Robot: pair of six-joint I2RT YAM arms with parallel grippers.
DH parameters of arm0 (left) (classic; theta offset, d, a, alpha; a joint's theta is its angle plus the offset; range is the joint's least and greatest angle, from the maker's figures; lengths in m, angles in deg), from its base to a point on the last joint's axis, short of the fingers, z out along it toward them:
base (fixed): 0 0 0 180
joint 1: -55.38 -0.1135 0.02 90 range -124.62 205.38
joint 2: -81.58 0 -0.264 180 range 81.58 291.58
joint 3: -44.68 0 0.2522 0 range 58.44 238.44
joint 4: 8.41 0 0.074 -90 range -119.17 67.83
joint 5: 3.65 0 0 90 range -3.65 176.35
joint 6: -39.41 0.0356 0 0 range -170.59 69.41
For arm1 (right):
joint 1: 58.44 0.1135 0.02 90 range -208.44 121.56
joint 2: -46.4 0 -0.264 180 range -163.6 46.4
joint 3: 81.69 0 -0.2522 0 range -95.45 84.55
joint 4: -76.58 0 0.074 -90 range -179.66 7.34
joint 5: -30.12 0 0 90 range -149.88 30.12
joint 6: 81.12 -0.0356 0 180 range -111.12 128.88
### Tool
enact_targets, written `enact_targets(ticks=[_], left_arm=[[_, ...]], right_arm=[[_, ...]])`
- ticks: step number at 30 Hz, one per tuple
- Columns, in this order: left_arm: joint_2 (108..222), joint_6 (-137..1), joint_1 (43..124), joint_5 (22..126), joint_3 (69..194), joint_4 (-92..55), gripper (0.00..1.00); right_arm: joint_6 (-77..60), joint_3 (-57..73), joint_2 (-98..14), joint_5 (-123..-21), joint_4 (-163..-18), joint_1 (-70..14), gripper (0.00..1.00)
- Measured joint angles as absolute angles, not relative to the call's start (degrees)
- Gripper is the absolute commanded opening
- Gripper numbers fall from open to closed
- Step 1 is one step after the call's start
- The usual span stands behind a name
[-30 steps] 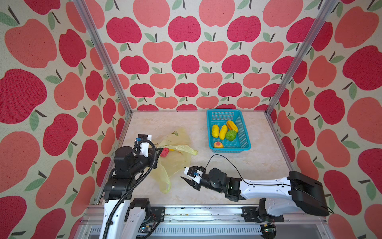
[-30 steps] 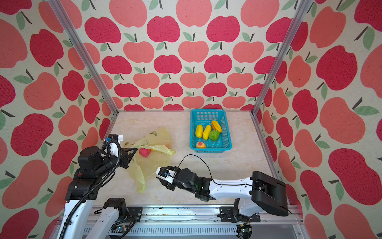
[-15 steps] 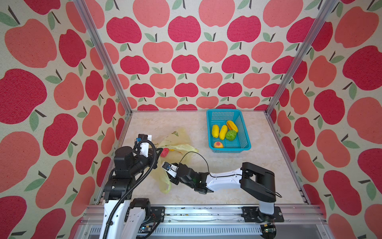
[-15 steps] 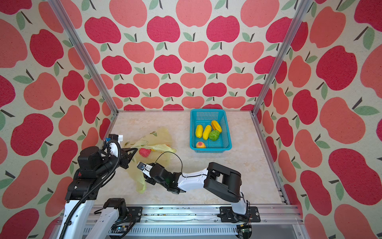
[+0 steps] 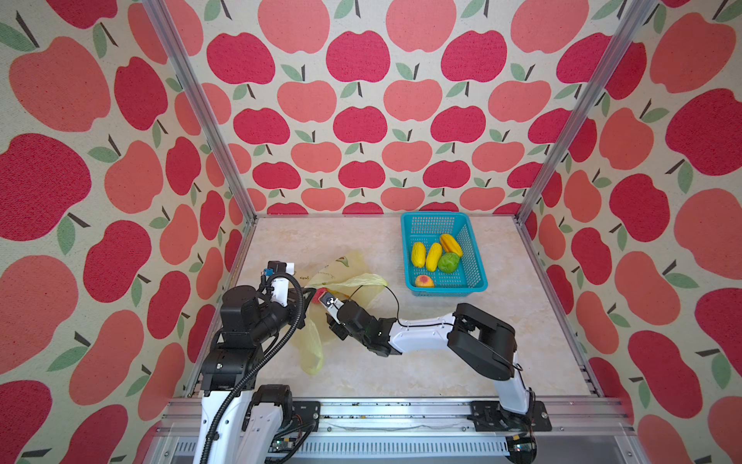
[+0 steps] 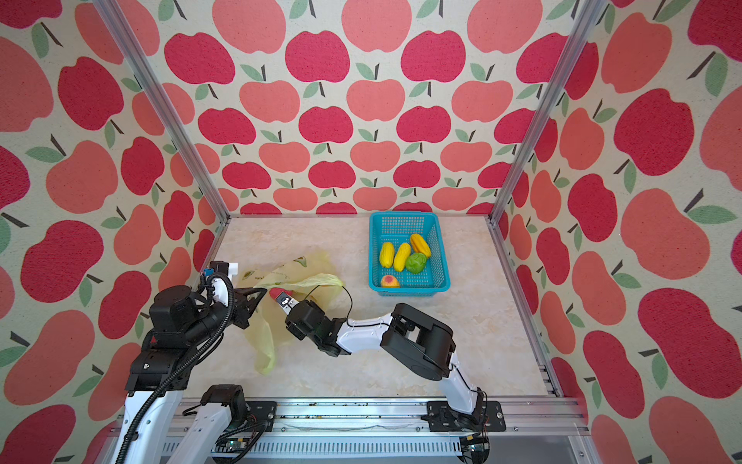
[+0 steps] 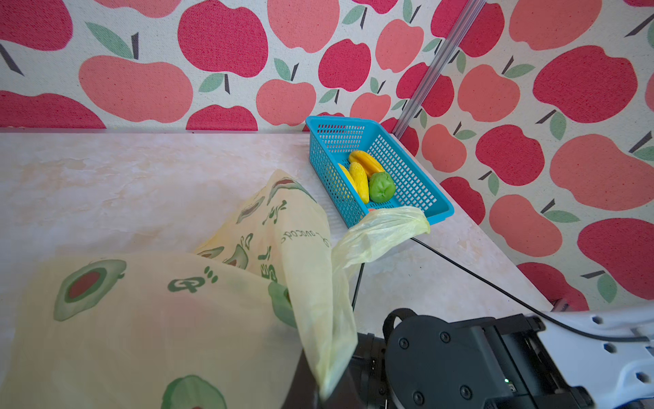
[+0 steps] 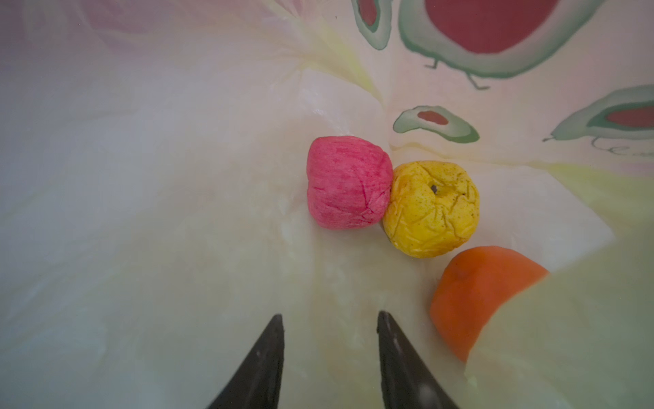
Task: Untie the knot of the plastic bag and take out the fruit
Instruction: Pick up the fruit from the plastic bag.
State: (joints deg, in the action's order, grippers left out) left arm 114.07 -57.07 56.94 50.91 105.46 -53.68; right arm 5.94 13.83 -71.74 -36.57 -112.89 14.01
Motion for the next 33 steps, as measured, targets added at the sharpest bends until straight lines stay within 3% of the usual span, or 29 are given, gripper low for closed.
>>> enact_targets(ticks=[3,8,13,16,27,33], left_arm=[[114.07,-57.07,56.94,50.91,105.44,-53.68,0.00],[114.07,-57.07,56.94,50.91,105.40,-53.68,0.00],[113.92,-57.05,56.94,50.88,105.35,-53.68,0.00],[113.66,-57.07,56.94,50.88,105.29,-53.64,0.00],[113.66,-57.07,56.75,49.68,105.24,-53.66,0.00],[113.64,-57.07,56.75,48.74,105.20,-53.64,0.00]], right_arm=[[5.48,13.74,-71.81,-36.96,-112.91,13.92,0.50],[4.45,9.52,-74.80,-36.96,-112.01,13.94,0.63],[3.19,3.23,-80.03,-37.48,-110.53,13.13,0.90],[2.66,-0.90,-83.39,-37.33,-109.17,12.30,0.98],[1.68,-14.78,-94.47,-35.28,-106.57,9.64,0.99],[1.70,-16.10,-96.59,-33.96,-108.60,9.24,0.99]])
